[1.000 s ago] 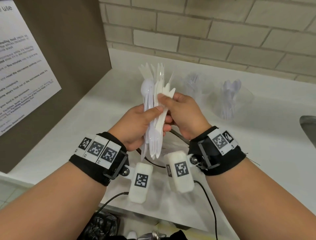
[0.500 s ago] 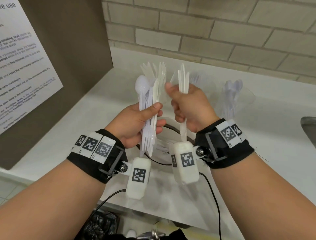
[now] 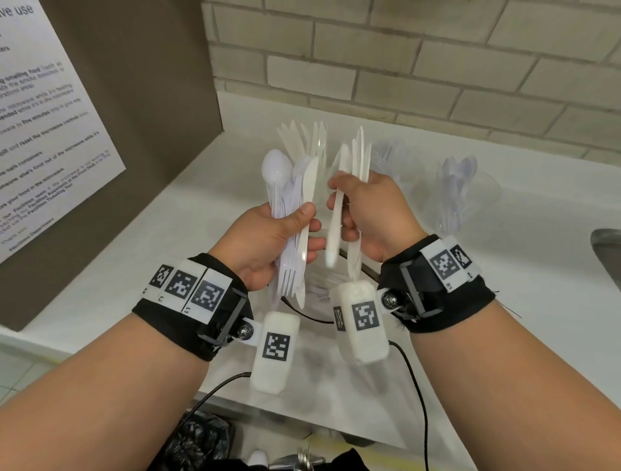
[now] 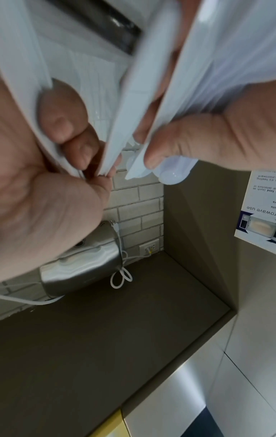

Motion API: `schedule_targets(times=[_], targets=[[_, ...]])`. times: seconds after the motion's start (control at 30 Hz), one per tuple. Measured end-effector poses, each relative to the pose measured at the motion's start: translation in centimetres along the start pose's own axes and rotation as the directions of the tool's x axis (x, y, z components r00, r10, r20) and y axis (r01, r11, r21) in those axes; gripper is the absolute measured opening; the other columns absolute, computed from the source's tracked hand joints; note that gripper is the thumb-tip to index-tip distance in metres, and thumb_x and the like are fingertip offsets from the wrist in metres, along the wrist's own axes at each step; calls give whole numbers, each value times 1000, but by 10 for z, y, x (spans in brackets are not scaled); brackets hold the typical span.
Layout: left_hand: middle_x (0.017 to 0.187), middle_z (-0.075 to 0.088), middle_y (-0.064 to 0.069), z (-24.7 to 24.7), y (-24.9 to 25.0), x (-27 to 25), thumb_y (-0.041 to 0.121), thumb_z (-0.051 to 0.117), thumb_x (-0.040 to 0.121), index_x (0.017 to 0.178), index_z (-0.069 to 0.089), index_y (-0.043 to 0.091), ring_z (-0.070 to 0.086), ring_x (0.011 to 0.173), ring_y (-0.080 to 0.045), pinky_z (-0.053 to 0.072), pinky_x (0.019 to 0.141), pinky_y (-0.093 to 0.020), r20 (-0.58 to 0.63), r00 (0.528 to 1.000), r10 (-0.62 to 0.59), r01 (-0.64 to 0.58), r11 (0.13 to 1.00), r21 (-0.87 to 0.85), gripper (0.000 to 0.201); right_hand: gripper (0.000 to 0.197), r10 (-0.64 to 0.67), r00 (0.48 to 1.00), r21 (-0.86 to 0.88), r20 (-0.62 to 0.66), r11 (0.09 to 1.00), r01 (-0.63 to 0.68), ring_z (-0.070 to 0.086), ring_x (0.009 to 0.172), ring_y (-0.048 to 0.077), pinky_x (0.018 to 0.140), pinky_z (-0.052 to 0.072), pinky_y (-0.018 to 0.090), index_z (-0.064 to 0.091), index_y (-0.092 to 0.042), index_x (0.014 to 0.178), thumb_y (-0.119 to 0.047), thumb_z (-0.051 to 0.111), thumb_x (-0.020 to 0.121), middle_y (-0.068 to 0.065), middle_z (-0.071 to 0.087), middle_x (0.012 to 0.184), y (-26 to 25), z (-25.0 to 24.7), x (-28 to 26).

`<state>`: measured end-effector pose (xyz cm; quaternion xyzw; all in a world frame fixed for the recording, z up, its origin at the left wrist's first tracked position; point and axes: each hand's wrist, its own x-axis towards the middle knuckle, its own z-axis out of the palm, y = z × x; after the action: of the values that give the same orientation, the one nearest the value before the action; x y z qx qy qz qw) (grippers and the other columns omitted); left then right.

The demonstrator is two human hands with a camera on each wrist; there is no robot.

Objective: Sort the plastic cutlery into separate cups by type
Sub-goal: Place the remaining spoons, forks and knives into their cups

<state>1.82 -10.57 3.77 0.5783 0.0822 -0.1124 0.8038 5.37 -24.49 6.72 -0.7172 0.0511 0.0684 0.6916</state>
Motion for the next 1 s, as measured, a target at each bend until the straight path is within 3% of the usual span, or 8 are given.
schedule_targets(times=[0.1, 0.17, 0.3, 0.5, 0.63, 0.77, 0.87, 1.0], targets=[[69, 69, 0, 0, 1, 0, 20, 62, 90, 99, 63, 10, 72, 61, -16, 59, 57, -27, -3, 1000, 6, -6, 1000, 9, 13, 20, -48, 998, -93, 46, 994, 52, 48, 39, 6, 41, 40, 19, 60, -10, 81, -26, 60, 94, 0, 53, 62, 7, 4, -2], [68, 70, 0, 0, 2, 0, 18, 62, 90, 101, 63, 11, 71, 61, -16, 59, 56, -27, 1, 1000, 16, -16, 1000, 20, 13, 18, -34, 995, -80, 93, 996, 42, 56, 51, 11, 55, 51, 29, 65, -7, 87, -25, 64, 91, 3, 59, 66, 13, 10, -2], [80, 69, -7, 1, 1, -1, 19, 61, 90, 108, 63, 8, 71, 63, -18, 58, 57, -27, -3, 1000, 28, -28, 999, 25, 21, 21, -1, 996, -30, 94, 1000, 4, 56, 58, 19, 59, 50, 35, 64, -3, 101, -22, 60, 94, 7, 60, 72, 15, 15, -2], [84, 72, -6, 0, 4, -2, 18, 60, 93, 103, 65, 11, 71, 65, -20, 58, 61, -30, -16, 999, 32, -31, 999, 36, 14, 15, -15, 999, 45, -42, 999, 17, 62, 61, 22, 54, 47, 31, 51, -15, 91, -24, 44, 101, 5, 68, 66, -2, 6, 2], [76, 68, -4, -9, 5, -1, 19, 61, 92, 97, 62, 10, 68, 59, -16, 59, 57, -29, -40, 999, 0, 2, 999, 53, 10, 9, -51, 996, 213, -79, 975, 67, 67, 58, 26, 68, 58, 47, 47, -13, 97, -17, 41, 102, 9, 62, 69, -25, -7, 10], [70, 55, 1, -17, 7, -2, 24, 59, 91, 105, 63, 6, 46, 48, -8, 45, 49, -22, 46, 999, -28, 32, 995, -98, 24, 3, -22, 1000, 127, 14, 992, 20, 45, 43, 16, 43, 46, 29, 47, -14, 99, -15, 45, 100, 6, 51, 69, -35, -5, 16], [62, 42, 3, -18, 8, 0, 29, 61, 81, 106, 60, 4, 35, 42, -4, 36, 44, -19, 105, 994, -14, 31, 985, -168, 36, 10, -1, 994, -44, 107, 999, 6, 32, 38, 11, 40, 32, 23, 52, -12, 93, -20, 58, 95, 3, 42, 63, -22, 13, 16], [55, 47, 3, -18, 12, 2, 20, 55, 88, 101, 61, 5, 34, 36, -3, 34, 42, -18, 166, 986, -33, 65, 979, -193, 20, 3, 61, 985, -57, 158, 997, -53, 31, 34, 11, 40, 28, 21, 55, -9, 92, -10, 58, 92, 4, 44, 59, -8, 29, 14]])
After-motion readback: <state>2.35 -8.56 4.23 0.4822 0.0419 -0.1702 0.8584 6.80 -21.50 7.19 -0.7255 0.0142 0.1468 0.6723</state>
